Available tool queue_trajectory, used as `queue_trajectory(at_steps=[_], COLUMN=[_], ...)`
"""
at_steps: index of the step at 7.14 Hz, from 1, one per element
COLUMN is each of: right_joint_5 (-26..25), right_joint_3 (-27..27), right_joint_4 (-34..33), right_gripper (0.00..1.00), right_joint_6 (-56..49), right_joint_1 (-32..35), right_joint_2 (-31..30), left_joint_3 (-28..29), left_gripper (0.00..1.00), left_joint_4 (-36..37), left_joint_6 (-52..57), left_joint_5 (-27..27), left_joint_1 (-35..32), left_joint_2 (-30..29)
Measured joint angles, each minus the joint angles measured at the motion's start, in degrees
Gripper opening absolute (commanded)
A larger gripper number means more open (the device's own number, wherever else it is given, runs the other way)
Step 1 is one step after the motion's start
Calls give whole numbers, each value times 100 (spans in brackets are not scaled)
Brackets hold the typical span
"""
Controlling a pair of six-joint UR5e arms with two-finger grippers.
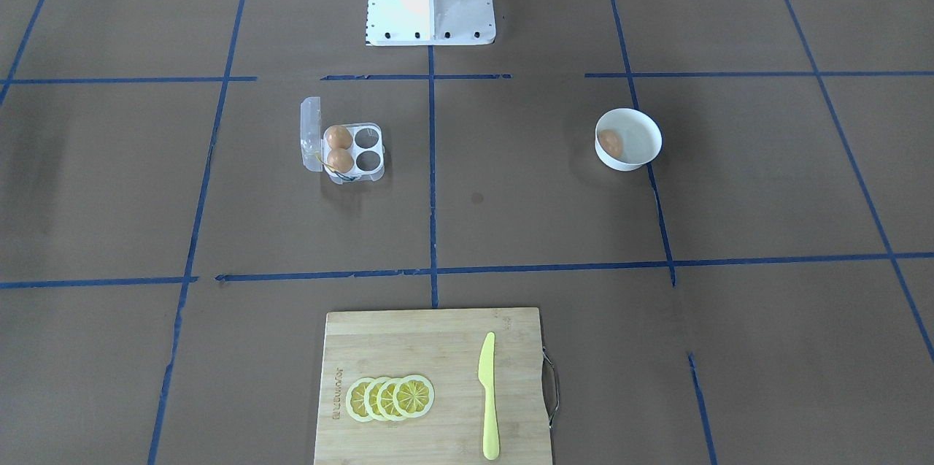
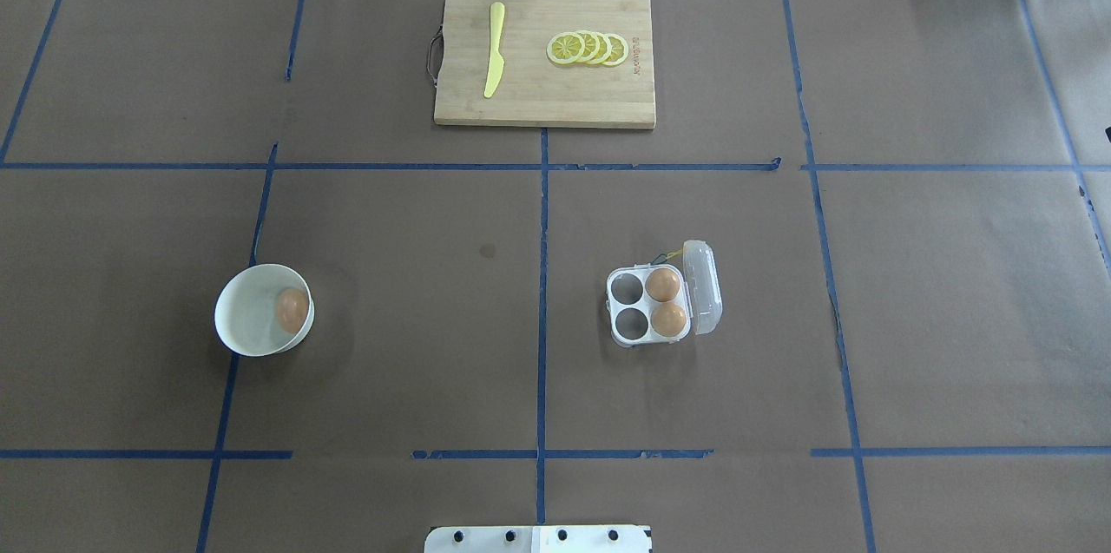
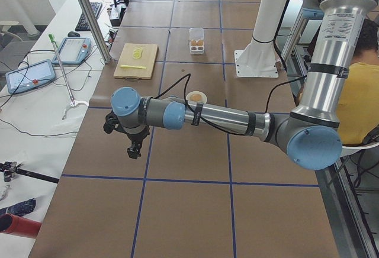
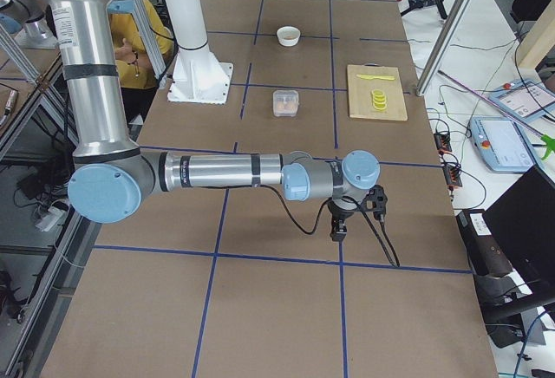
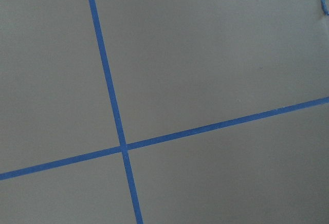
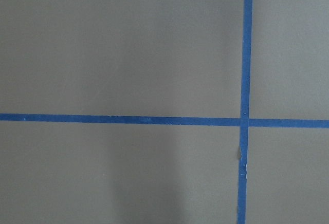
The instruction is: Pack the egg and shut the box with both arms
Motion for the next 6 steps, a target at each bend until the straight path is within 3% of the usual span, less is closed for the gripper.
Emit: queue_trajectory(at_steps=[6], right_joint_5=[35], right_joint_3=[-64], right_joint_4=[11], right_gripper=[100], right_joint_6=[28], right_joint_1=[-6], right_joint_2=[56], left_joint_3=[-134], left_gripper=[100], left_joint_4=[-90], left_joint_6=[25], left_joint_5=[158], left_joint_1=[-7], left_joint_2=[41])
